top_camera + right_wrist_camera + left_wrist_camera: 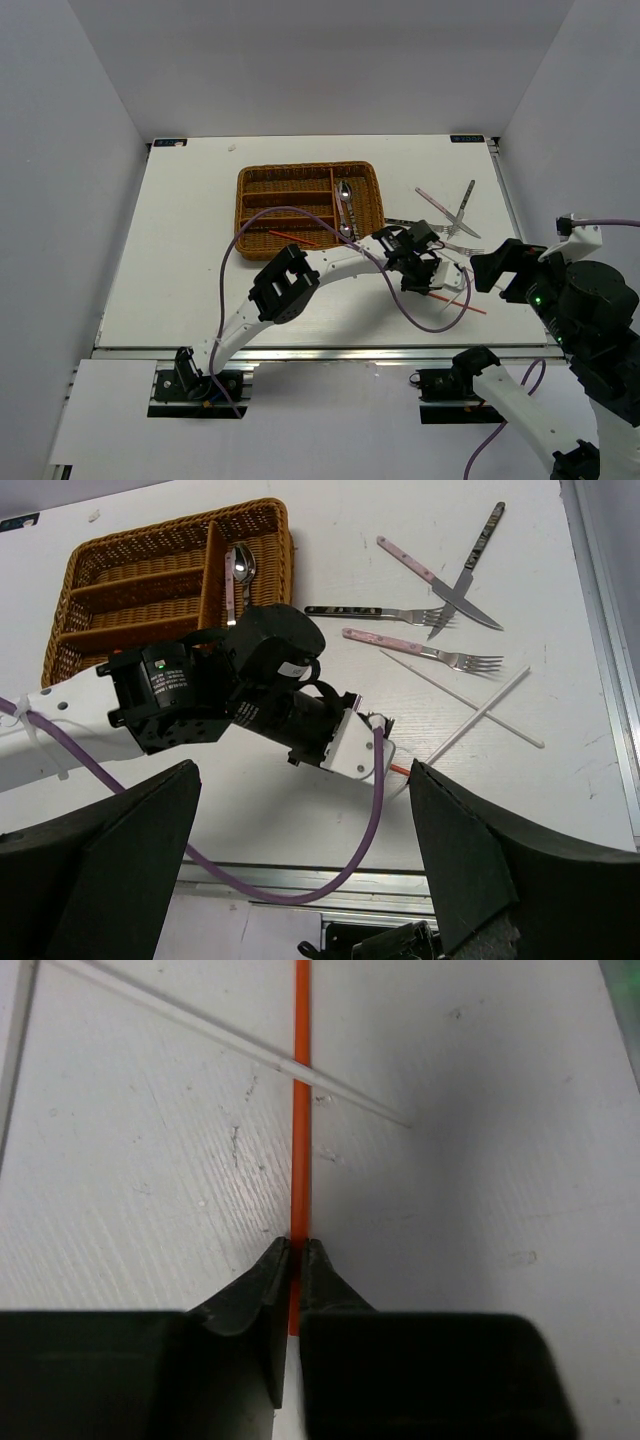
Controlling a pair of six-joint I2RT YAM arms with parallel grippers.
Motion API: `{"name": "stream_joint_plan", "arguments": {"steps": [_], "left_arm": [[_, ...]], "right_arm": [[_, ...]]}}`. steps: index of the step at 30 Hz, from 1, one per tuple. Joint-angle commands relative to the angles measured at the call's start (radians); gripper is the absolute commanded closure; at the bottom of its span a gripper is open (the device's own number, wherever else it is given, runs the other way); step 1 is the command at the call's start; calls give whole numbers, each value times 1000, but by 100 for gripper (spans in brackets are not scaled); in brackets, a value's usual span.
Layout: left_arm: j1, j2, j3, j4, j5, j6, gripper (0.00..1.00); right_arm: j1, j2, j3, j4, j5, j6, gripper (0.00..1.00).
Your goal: Sort the eating utensils into containers
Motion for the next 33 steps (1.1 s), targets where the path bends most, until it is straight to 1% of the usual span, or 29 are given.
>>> {"name": "stream_joint_plan", "arguments": {"steps": [1, 3, 8, 10, 12, 20, 23, 25, 27, 28, 33], "left_arm": [[-11, 42, 9, -199, -45, 78, 87], [-13, 57, 11, -195, -63, 74, 89], [-13, 67, -20, -158, -109, 52, 88], [-13, 68, -41, -155, -137, 44, 80], [-14, 80, -43, -164, -152, 35, 79], [-16, 114, -6, -293, -218, 20, 76], [-16, 151, 61, -368, -228, 23, 76], [-16, 168, 84, -414, -237, 24, 77], [-16, 176, 82, -428, -247, 21, 83], [-16, 174, 72, -431, -260, 17, 84], [-14, 133, -50, -387, -287, -8, 93]], "right_arm": [[1, -11, 29, 11, 10, -22, 11], [-1, -12, 38, 8, 10, -25, 11], [-1, -18, 55, -3, 15, -39, 11], [1, -23, 57, -5, 21, -40, 11], [1, -26, 57, -3, 23, -40, 11], [-1, -29, 78, -3, 18, -43, 11], [1, -32, 80, -2, 12, -42, 11], [1, -35, 80, 0, 12, -40, 11], [-1, -41, 78, 0, 13, -40, 11], [1, -44, 80, 0, 13, -40, 11], [-1, -49, 95, 0, 13, -42, 11]]}}
